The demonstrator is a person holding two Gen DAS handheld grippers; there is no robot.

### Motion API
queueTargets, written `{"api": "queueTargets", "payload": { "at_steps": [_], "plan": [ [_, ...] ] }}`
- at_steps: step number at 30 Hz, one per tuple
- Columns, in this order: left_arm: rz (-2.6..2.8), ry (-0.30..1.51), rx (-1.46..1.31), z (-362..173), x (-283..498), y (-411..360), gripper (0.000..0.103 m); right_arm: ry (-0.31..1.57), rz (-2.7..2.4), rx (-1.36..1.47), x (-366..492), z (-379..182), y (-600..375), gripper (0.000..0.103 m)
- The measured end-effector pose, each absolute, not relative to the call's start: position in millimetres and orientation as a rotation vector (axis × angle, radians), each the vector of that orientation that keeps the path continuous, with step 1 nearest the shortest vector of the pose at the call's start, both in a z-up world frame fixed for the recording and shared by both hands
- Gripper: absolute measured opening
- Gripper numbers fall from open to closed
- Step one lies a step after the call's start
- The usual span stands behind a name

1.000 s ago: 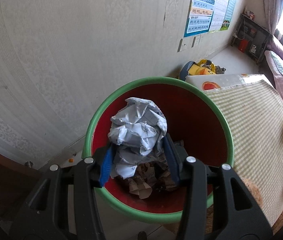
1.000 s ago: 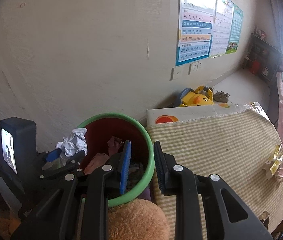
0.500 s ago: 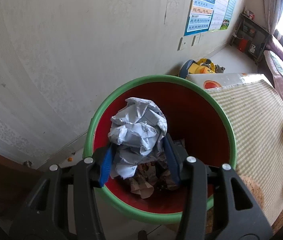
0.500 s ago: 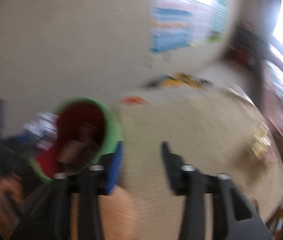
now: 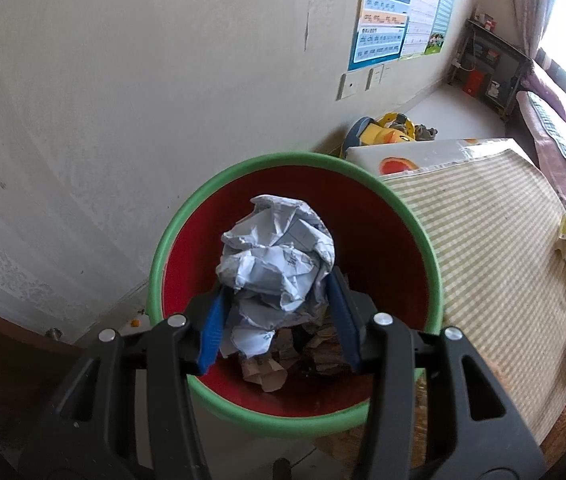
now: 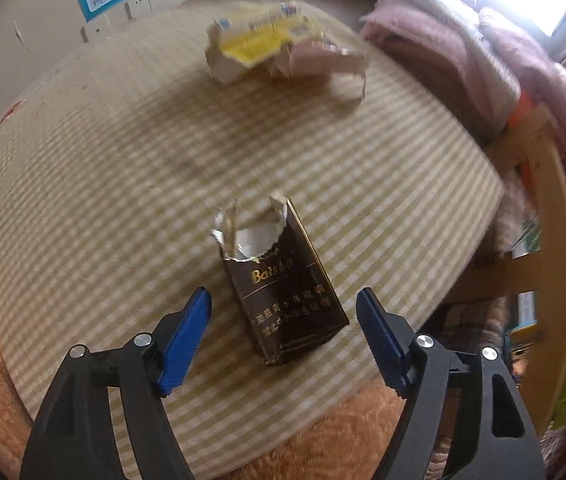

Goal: Collect trash

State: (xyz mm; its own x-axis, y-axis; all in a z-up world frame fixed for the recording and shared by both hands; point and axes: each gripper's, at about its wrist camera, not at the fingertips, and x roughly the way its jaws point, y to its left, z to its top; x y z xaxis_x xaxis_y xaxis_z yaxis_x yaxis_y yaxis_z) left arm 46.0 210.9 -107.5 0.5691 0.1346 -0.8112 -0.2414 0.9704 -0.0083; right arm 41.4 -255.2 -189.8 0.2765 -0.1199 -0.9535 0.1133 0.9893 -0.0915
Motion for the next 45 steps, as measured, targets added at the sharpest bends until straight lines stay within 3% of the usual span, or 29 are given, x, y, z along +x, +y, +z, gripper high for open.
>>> {"api": "queueTargets", "payload": {
  "at_steps": [2, 7, 22, 30, 45],
  "plan": [
    [0.224, 0.935, -0.115, -104.2, 45.3, 208.4, 0.046, 1.284, -0.16, 0.021, 42.2, -194.4, -257.7, 0.061],
    [0.234, 0.915, -0.095, -95.3, 43.2, 203.4, 0.046, 1.213, -0.138, 0.036, 40.3, -177.7, -243.1, 0.055],
    [0.234, 0.894, -0.101, -88.8, 41.0, 204.6, 0.046, 0.94, 0.383, 0.079, 65.1, -50.0, -54.0, 0.056],
    [0.231, 0.9, -0.128, -95.0, 43.3, 213.5, 0.046, 0.929, 0.552, 0.051, 72.6, -33.4, 38.2, 0.056],
    [0.234, 0.925, -0.184, -111.4, 52.4, 233.0, 0.046, 0.96, 0.613, 0.018, 92.5, -46.8, 76.3, 0.057]
  ]
}}
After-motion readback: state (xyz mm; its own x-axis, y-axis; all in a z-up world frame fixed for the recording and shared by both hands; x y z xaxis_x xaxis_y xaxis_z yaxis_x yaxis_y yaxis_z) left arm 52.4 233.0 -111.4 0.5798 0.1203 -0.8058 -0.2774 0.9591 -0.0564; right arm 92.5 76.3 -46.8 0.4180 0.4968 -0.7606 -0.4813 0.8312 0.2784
